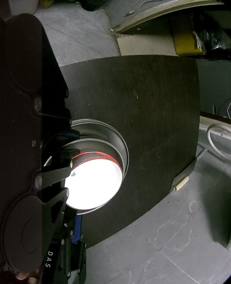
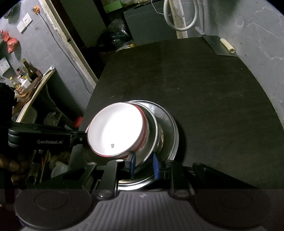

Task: Organize plates and bowls
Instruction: 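Lower the steel bowl onto the plate stack with both grippers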

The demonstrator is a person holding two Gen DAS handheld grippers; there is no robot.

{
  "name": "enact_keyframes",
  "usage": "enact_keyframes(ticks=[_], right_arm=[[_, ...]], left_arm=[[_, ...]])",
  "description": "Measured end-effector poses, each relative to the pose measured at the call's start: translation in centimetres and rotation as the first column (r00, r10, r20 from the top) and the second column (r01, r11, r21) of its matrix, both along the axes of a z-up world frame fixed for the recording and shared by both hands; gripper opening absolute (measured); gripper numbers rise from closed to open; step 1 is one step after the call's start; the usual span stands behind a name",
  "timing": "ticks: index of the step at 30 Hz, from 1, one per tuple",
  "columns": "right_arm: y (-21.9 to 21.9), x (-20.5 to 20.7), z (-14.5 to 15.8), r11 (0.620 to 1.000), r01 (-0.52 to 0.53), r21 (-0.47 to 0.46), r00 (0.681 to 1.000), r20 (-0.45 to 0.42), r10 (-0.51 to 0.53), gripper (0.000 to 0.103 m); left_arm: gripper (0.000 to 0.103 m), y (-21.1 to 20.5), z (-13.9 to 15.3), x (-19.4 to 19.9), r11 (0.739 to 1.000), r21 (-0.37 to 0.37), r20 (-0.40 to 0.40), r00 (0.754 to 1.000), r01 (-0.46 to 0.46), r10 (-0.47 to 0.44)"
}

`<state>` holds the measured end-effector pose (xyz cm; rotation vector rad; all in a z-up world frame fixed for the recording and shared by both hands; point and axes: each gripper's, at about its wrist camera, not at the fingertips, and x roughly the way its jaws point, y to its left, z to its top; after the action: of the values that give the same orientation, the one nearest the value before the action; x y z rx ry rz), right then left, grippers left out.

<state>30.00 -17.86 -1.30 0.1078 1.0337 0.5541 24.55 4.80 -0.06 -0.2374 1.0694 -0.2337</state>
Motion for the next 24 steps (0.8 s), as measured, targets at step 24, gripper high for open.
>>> enact_keyframes(ticks=[24], right_arm=[[-0.17,-0.21,0.34,1.000,0.030,0.000,1.000,0.006,-0.030,0.031]], left_arm=[[0.030,-0.71,0.57,-0.80,0.999,0.041,0.023,0.999,-0.029,0.028]])
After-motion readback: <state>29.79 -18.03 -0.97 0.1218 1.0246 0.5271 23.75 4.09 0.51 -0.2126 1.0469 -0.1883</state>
